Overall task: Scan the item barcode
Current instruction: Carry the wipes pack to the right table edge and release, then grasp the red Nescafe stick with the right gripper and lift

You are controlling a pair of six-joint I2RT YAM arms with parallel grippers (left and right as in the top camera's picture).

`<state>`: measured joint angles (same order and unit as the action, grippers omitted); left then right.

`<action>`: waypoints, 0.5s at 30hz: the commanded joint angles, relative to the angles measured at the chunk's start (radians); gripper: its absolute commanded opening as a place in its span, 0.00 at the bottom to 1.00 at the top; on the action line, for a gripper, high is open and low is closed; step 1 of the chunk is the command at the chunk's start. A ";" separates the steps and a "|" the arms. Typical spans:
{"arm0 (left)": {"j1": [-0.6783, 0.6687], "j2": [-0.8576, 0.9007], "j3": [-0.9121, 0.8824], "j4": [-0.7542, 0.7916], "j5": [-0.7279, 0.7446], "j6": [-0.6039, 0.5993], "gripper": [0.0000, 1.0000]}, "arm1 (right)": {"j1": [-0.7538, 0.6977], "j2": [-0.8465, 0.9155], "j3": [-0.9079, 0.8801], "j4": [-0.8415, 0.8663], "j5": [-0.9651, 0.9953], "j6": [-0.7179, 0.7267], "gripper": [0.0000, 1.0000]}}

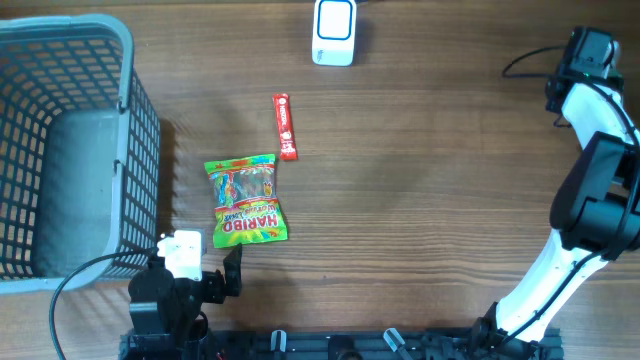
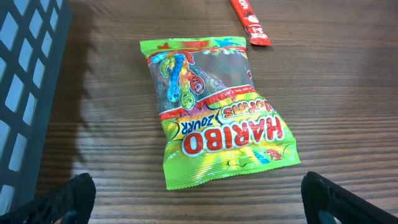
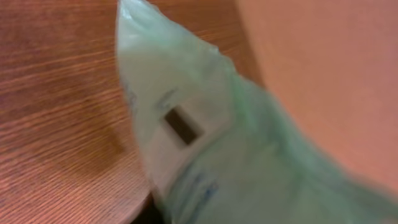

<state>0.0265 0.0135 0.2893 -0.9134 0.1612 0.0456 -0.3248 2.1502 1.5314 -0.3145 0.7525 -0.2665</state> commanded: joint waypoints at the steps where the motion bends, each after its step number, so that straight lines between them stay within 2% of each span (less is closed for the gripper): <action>1: 0.005 -0.008 0.001 0.003 -0.002 -0.009 1.00 | 0.033 0.002 0.001 -0.006 -0.082 0.068 0.55; 3: 0.005 -0.008 0.001 0.003 -0.002 -0.009 1.00 | 0.087 -0.037 0.001 -0.028 -0.133 0.068 0.74; 5: 0.005 -0.008 0.001 0.003 -0.002 -0.009 1.00 | 0.147 -0.080 0.001 -0.066 -0.196 0.075 0.98; 6: 0.005 -0.008 0.001 0.003 -0.002 -0.009 1.00 | 0.185 -0.106 0.001 -0.103 -0.252 0.109 1.00; 8: 0.005 -0.008 0.001 0.003 -0.002 -0.009 1.00 | 0.287 -0.172 0.001 -0.253 -0.561 0.224 1.00; 10: 0.005 -0.008 0.001 0.003 -0.002 -0.009 1.00 | 0.389 -0.191 0.000 -0.406 -1.065 0.313 1.00; 11: 0.005 -0.008 0.001 0.003 -0.002 -0.009 1.00 | 0.429 -0.190 -0.003 -0.439 -1.219 0.350 1.00; 13: 0.005 -0.008 0.001 0.003 -0.002 -0.009 1.00 | 0.514 -0.189 -0.009 -0.441 -1.321 0.472 1.00; 15: 0.005 -0.008 0.001 0.003 -0.002 -0.009 1.00 | 0.629 -0.168 -0.016 -0.363 -1.252 0.478 1.00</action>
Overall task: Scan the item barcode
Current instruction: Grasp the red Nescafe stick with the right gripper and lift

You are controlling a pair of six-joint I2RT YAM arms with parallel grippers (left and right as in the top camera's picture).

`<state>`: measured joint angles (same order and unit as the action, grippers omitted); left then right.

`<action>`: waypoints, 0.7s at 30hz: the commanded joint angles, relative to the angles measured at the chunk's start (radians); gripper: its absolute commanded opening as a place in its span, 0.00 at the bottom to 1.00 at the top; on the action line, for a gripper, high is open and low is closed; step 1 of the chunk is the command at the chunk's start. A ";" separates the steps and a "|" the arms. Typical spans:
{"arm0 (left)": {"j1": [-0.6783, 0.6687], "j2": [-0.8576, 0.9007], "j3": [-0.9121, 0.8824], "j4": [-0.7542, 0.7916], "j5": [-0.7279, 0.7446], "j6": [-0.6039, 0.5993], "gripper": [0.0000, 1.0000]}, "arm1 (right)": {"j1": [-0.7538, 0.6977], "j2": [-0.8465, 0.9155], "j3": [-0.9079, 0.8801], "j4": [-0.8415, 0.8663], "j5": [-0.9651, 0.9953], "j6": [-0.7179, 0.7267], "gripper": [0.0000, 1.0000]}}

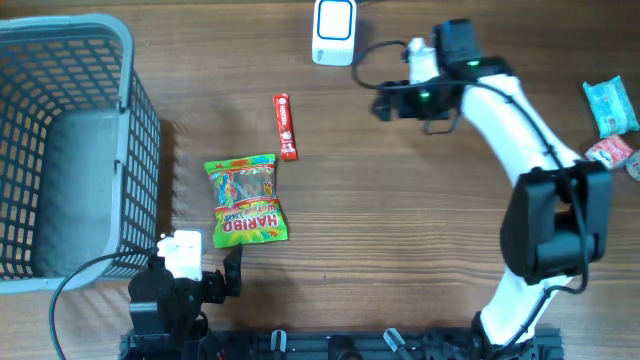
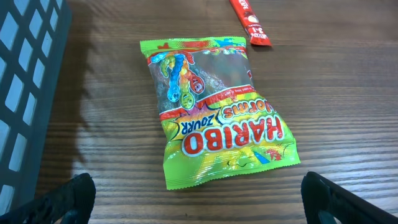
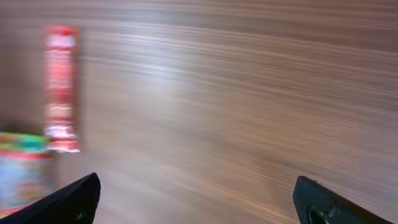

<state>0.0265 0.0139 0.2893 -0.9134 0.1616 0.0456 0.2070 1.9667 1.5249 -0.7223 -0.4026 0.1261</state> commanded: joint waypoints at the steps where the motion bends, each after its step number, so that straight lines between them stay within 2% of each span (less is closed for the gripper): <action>1: 0.005 -0.008 0.001 0.003 -0.002 -0.009 1.00 | 0.155 0.023 -0.010 0.068 0.036 0.088 1.00; 3: 0.005 -0.008 0.001 0.003 -0.002 -0.009 1.00 | 0.266 0.035 -0.010 0.127 0.262 0.117 1.00; 6: 0.005 -0.008 0.001 0.003 -0.002 -0.009 1.00 | 0.386 0.058 -0.010 0.275 0.401 0.143 0.99; 8: 0.005 -0.008 0.001 0.003 -0.002 -0.009 1.00 | 0.434 0.135 -0.008 0.398 0.410 0.195 0.99; 13: 0.005 -0.008 0.001 0.003 -0.002 -0.009 1.00 | 0.473 0.268 -0.005 0.580 0.430 0.200 0.99; 18: 0.005 -0.008 0.001 0.003 -0.002 -0.009 1.00 | 0.483 0.334 -0.005 0.662 0.452 0.220 0.98; 21: 0.005 -0.008 0.001 0.003 -0.002 -0.009 1.00 | 0.496 0.399 -0.005 0.628 0.450 0.231 0.91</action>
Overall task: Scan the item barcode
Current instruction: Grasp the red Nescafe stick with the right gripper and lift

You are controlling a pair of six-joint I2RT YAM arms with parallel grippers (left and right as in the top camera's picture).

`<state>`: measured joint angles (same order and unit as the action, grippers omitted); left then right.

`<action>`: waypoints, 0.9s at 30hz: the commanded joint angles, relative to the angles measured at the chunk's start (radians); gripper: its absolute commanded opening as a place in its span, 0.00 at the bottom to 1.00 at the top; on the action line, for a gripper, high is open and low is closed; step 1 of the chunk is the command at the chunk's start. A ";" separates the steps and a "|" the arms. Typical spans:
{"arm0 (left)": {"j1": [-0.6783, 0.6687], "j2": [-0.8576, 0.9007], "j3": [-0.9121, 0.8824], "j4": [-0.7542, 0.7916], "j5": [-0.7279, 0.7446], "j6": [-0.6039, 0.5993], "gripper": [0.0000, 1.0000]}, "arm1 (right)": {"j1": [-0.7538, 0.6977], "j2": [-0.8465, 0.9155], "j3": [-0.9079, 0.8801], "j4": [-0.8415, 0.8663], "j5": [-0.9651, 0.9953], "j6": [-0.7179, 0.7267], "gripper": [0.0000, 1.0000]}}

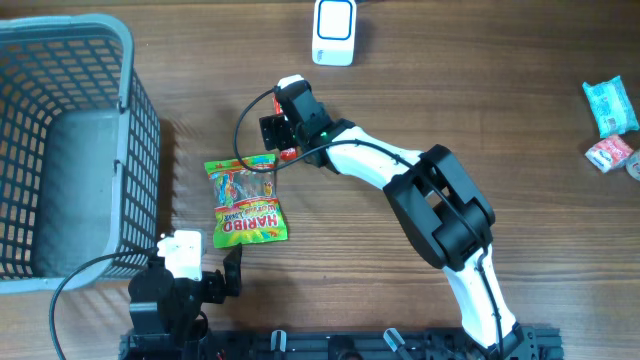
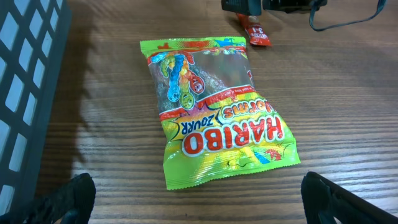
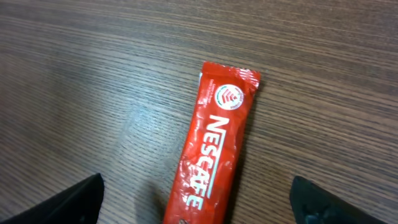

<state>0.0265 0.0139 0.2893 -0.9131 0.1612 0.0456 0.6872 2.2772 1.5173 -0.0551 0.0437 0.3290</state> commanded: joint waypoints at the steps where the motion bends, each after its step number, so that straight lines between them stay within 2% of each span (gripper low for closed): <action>1: 0.005 -0.008 0.001 0.002 -0.002 -0.009 1.00 | 0.025 0.099 0.003 -0.064 0.005 0.039 0.90; 2: 0.005 -0.008 0.001 0.002 -0.002 -0.009 1.00 | 0.034 0.101 0.003 -0.083 0.008 0.039 0.88; 4: 0.005 -0.008 0.001 0.002 -0.002 -0.009 1.00 | 0.055 0.109 0.003 -0.139 0.010 0.046 0.74; 6: 0.005 -0.008 0.001 0.002 -0.002 -0.009 1.00 | 0.079 0.120 0.003 -0.192 0.010 0.067 0.69; 7: 0.005 -0.008 0.001 0.002 -0.002 -0.009 1.00 | 0.094 0.123 0.003 -0.229 0.010 0.093 0.63; 8: 0.005 -0.008 0.001 0.002 -0.002 -0.009 1.00 | 0.101 0.123 0.003 -0.251 0.010 0.118 0.54; 11: 0.005 -0.008 0.001 0.002 -0.002 -0.009 1.00 | 0.096 0.123 0.004 -0.286 0.006 0.178 0.05; 14: 0.005 -0.008 0.001 0.002 -0.002 -0.009 1.00 | 0.051 0.097 0.074 -0.416 -0.078 0.196 0.05; 16: 0.005 -0.008 0.001 0.002 -0.002 -0.009 1.00 | -0.002 0.012 0.138 -0.578 -0.152 0.190 0.05; 18: 0.005 -0.008 0.001 0.002 -0.002 -0.009 1.00 | -0.082 -0.128 0.157 -0.746 -0.352 0.225 0.05; 20: 0.005 -0.008 0.001 0.002 -0.002 -0.009 1.00 | -0.156 -0.224 0.157 -0.908 -0.503 0.325 0.05; 23: 0.005 -0.008 0.001 0.002 -0.002 -0.009 1.00 | -0.245 -0.300 0.157 -1.120 -0.699 0.380 0.05; 25: 0.005 -0.008 0.001 0.002 -0.002 -0.009 1.00 | -0.273 -0.303 0.156 -1.221 -0.856 0.378 0.04; 27: 0.005 -0.008 0.001 0.002 -0.002 -0.009 1.00 | -0.275 -0.303 0.156 -1.237 -0.910 0.349 0.04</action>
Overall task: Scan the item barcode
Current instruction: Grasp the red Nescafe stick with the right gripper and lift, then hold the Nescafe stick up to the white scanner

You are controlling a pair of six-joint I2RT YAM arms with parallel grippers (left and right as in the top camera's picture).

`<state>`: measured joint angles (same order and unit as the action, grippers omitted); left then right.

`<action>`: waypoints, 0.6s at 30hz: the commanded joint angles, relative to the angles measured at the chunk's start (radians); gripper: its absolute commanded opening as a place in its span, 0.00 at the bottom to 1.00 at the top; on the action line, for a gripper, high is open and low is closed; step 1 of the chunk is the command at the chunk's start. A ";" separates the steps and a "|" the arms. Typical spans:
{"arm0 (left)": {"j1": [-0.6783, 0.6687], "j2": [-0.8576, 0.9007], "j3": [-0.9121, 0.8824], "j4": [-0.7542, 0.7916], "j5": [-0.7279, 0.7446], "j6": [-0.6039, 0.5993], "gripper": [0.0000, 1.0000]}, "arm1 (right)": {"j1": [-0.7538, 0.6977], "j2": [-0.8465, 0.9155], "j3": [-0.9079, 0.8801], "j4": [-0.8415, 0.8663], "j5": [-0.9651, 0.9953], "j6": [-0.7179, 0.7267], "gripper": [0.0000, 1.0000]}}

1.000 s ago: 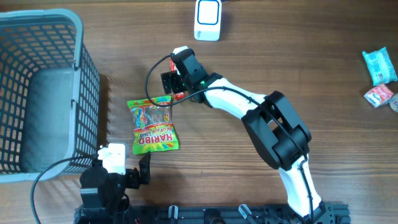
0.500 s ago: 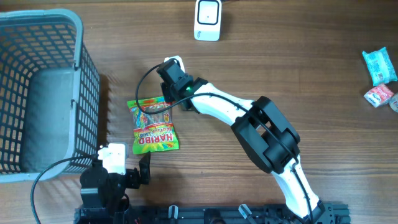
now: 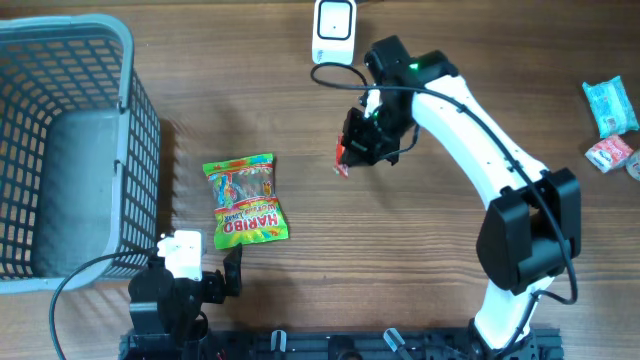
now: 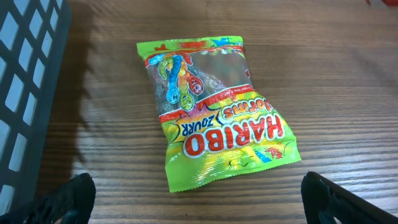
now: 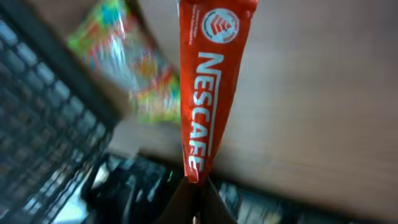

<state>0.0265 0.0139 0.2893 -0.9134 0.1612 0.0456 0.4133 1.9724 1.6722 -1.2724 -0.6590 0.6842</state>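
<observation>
The red Nescafe stick (image 3: 343, 158) hangs off the table, with my right gripper (image 3: 366, 140) shut on its lower end. In the right wrist view the stick (image 5: 208, 93) stands up from the closed jaws of that gripper (image 5: 196, 193). The white scanner (image 3: 334, 30) stands at the far edge, a short way up and left of the gripper. A green Haribo bag (image 3: 245, 200) lies flat on the wood, also seen in the left wrist view (image 4: 214, 118). My left gripper (image 4: 199, 205) rests open at the near edge just in front of the bag, nothing between its fingers.
A grey mesh basket (image 3: 128, 60) fills the left side. Its wall (image 4: 25, 93) shows beside the bag in the left wrist view. A pale blue packet (image 3: 608, 104) and a pink one (image 3: 610, 152) lie at the right edge.
My right gripper was open over the Nescafe stick lying above the Haribo bag. Now it is shut on the stick and holds it up further right, below the scanner. The left arm is unchanged.
My right arm was at the far right edge with a pale blue packet filling its view. Then it was open near the scanner, the packet lying at the right edge. Then it was open over the red stick, and now it holds the stick off the table.
</observation>
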 commanded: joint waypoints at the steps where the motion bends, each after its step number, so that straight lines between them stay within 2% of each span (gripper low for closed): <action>1: 0.005 -0.008 0.001 0.003 -0.002 -0.009 1.00 | -0.001 0.002 0.002 -0.019 -0.225 -0.059 0.04; 3: 0.005 -0.008 0.001 0.003 -0.002 -0.009 1.00 | -0.001 0.002 0.002 -0.021 -0.241 -0.253 0.04; 4: 0.005 -0.008 0.001 0.003 -0.002 -0.009 1.00 | -0.001 0.002 0.002 -0.015 -0.226 -0.288 0.04; 6: 0.005 -0.008 0.001 0.003 -0.002 -0.009 1.00 | 0.000 0.002 0.001 0.032 -0.041 -0.329 0.04; 8: 0.005 -0.008 0.001 0.003 -0.002 -0.009 1.00 | 0.008 0.002 -0.029 0.094 0.617 -0.188 0.05; 9: 0.005 -0.008 0.001 0.003 -0.002 -0.009 1.00 | 0.013 0.003 -0.055 0.111 0.736 -0.145 0.05; 10: 0.005 -0.008 0.001 0.003 -0.002 -0.009 1.00 | 0.016 0.004 -0.098 0.158 0.768 -0.163 0.05; 11: 0.005 -0.008 0.001 0.003 -0.002 -0.009 1.00 | 0.016 0.005 -0.126 0.183 0.763 -0.164 0.04; 12: 0.005 -0.008 0.001 0.003 -0.002 -0.009 1.00 | 0.016 0.008 -0.229 0.283 0.737 -0.159 0.04; 13: 0.005 -0.008 0.001 0.003 -0.002 -0.009 1.00 | 0.016 0.008 -0.275 0.335 0.733 -0.161 0.11; 14: 0.005 -0.008 0.001 0.003 -0.002 -0.009 1.00 | 0.016 0.008 -0.289 0.349 0.734 -0.161 0.45; 15: 0.005 -0.008 0.001 0.003 -0.002 -0.009 1.00 | 0.016 0.009 -0.291 0.352 0.734 -0.162 0.86; 16: 0.005 -0.008 0.001 0.003 -0.002 -0.009 1.00 | 0.016 0.008 -0.290 0.353 0.734 -0.161 1.00; 18: 0.005 -0.008 0.001 0.003 -0.002 -0.009 1.00 | 0.016 0.008 -0.291 0.369 0.734 -0.162 0.99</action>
<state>0.0265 0.0139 0.2893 -0.9134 0.1616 0.0456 0.4221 1.9781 1.3785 -0.9211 0.0425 0.5114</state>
